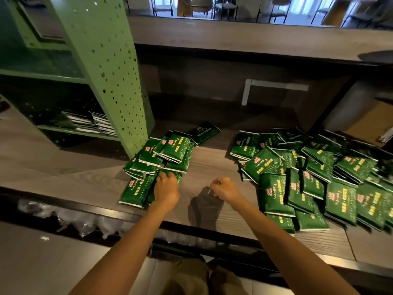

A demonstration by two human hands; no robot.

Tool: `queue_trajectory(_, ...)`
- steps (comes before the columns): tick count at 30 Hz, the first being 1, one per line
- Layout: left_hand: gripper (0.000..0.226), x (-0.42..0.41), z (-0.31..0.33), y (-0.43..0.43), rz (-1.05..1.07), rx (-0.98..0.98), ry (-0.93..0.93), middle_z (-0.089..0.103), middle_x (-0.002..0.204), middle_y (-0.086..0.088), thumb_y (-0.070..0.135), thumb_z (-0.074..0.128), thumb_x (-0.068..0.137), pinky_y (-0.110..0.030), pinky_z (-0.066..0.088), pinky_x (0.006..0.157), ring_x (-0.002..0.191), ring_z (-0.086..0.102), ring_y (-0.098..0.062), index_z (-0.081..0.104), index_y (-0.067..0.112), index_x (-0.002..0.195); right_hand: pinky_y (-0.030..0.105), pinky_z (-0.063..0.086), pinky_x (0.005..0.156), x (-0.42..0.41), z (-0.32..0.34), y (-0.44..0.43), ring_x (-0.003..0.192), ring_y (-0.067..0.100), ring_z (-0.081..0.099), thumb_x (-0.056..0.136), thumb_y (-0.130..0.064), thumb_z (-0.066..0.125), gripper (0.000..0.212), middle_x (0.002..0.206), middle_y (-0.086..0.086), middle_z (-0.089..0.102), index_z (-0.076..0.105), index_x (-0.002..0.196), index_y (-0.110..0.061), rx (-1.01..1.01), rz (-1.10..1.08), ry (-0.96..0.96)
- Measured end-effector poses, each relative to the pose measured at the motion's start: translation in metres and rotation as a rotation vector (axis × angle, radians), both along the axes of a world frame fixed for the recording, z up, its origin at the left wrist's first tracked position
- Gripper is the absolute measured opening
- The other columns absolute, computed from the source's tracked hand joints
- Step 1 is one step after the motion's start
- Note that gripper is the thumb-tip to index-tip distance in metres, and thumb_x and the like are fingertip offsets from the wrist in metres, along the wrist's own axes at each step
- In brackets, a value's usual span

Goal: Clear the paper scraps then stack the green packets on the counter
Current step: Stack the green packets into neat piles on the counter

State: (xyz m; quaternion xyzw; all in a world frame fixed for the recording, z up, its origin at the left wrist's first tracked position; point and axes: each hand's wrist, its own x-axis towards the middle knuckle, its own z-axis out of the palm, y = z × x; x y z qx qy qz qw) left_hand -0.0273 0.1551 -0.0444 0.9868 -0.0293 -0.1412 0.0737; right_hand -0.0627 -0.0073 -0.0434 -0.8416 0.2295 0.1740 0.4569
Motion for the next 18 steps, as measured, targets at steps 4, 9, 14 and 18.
queue_trajectory(4, 0.052, 0.01, -0.019, 0.001, -0.001, 0.066, 0.001, 0.021, 0.149, -0.028, 0.002, 0.036, 0.095, -0.042, 0.027, 0.11, 0.138, 0.023, -0.039, 0.022, 0.001, 0.145, 0.025, 0.042, 0.058, 0.008, -0.014, 0.002, 0.074, 0.019, 0.057, 0.09, -0.007, 0.051, 0.02, 0.08, 0.008, 0.061, 0.069, 0.088, -0.001, -0.023, 0.034, -0.127)
queue_trajectory(9, 0.044, 0.012, -0.033, -0.005, -0.071, -0.116, -0.122, 0.036, 0.143, -0.017, 0.023, 0.046, 0.098, -0.039, 0.028, 0.106, 0.134, 0.028, -0.033, 0.038, 0.013, 0.14, 0.027, 0.048, 0.068, 0.025, -0.023, 0.002, 0.067, 0.015, 0.056, 0.089, -0.009, 0.052, 0.02, 0.084, 0.01, 0.066, 0.067, 0.1, -0.001, -0.111, 0.115, -0.231)
queue_trajectory(14, 0.08, 0.013, -0.041, -0.019, 0.014, -0.269, -0.125, 0.032, 0.145, -0.02, 0.046, 0.064, 0.083, -0.044, 0.031, 0.106, 0.135, 0.029, -0.036, 0.025, 0.013, 0.144, 0.035, 0.052, 0.079, 0.031, -0.034, -0.013, 0.075, 0.019, 0.058, 0.089, -0.014, 0.056, 0.014, 0.091, 0.015, 0.07, 0.069, 0.09, -0.009, -0.201, 0.162, -0.292)
queue_trajectory(18, 0.084, 0.013, -0.043, -0.03, 0.03, -0.437, -0.141, 0.044, 0.138, -0.016, 0.04, 0.073, 0.077, -0.043, 0.04, 0.098, 0.127, 0.043, -0.033, 0.026, 0.012, 0.14, 0.031, 0.051, 0.071, 0.03, -0.039, -0.026, 0.073, 0.018, 0.058, 0.091, -0.014, 0.053, 0.025, 0.093, 0.019, 0.07, 0.071, 0.091, 0.003, -0.262, 0.191, -0.354)
